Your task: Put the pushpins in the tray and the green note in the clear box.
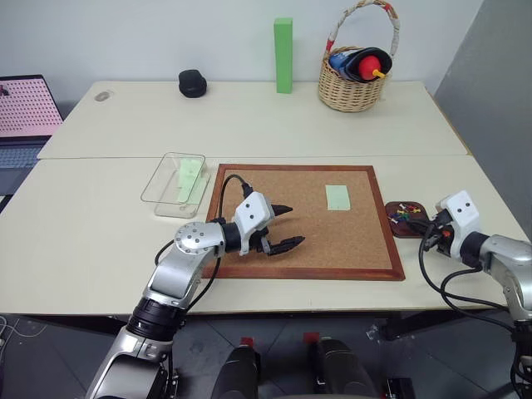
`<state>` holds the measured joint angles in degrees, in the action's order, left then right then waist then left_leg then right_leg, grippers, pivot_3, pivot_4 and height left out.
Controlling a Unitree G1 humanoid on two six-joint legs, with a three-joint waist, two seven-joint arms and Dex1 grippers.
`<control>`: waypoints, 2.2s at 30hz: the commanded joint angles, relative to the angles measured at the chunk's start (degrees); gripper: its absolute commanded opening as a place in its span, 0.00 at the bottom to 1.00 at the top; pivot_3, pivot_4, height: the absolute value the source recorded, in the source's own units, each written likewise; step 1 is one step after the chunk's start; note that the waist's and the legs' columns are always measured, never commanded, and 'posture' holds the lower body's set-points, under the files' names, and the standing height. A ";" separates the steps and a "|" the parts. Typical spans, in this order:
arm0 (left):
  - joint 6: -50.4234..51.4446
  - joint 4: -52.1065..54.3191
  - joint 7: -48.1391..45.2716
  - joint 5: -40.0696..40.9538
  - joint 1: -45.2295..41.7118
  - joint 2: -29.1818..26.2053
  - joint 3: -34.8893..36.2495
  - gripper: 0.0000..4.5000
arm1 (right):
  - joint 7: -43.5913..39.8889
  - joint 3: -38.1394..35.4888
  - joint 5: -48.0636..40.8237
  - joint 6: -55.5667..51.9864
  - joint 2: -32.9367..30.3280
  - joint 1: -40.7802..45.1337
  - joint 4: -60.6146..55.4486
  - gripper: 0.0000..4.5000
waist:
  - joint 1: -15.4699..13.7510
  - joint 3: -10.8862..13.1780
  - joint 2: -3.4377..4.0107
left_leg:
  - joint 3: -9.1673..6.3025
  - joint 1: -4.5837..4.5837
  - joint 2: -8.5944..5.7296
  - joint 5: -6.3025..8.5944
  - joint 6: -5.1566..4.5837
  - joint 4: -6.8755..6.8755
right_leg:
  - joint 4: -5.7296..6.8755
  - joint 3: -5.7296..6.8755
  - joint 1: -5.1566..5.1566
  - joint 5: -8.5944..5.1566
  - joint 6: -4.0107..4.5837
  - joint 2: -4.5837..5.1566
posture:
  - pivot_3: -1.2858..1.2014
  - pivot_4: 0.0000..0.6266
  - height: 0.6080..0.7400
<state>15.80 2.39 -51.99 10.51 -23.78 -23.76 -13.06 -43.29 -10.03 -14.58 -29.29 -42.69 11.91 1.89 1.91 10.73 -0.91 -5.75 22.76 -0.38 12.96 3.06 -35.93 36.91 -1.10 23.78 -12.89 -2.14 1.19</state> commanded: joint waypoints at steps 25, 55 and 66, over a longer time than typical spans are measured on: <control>3.74 3.19 0.77 1.54 -0.12 -3.27 2.98 0.87 | 1.76 6.03 -4.61 -3.51 9.44 16.63 4.14 0.72 | 0.05 0.03 -0.02 | -0.03 -0.06 0.02 0.00 0.00 -0.03 | 0.08 0.01 -0.04 0.01 0.00 -0.03 | 0.52 0.24 1.00; 4.35 4.97 2.81 1.21 3.07 -5.91 4.90 0.87 | -3.21 17.75 0.81 -8.15 15.38 23.32 11.92 0.84 | 0.47 0.03 0.00 | -0.03 -0.15 0.04 0.00 0.00 -0.04 | 0.18 -0.01 -0.05 0.02 0.02 -0.03 | 0.52 0.24 1.00; 4.14 3.99 3.53 1.31 2.99 -5.22 4.98 0.87 | -2.97 17.34 1.18 -7.43 16.45 23.30 11.92 0.37 | 0.49 0.03 0.00 | -0.03 -0.15 0.04 0.00 0.00 -0.04 | 0.19 -0.01 -0.06 0.02 0.02 -0.03 | 0.52 0.24 1.00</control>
<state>20.84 4.92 -48.91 11.29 -20.66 -29.11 -9.23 -45.40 6.83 -13.09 -36.64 -26.78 35.10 13.98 2.40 10.76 -0.92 -5.79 22.61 -0.33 12.95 3.06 -35.97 37.10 -1.11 23.73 -12.88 -2.12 1.16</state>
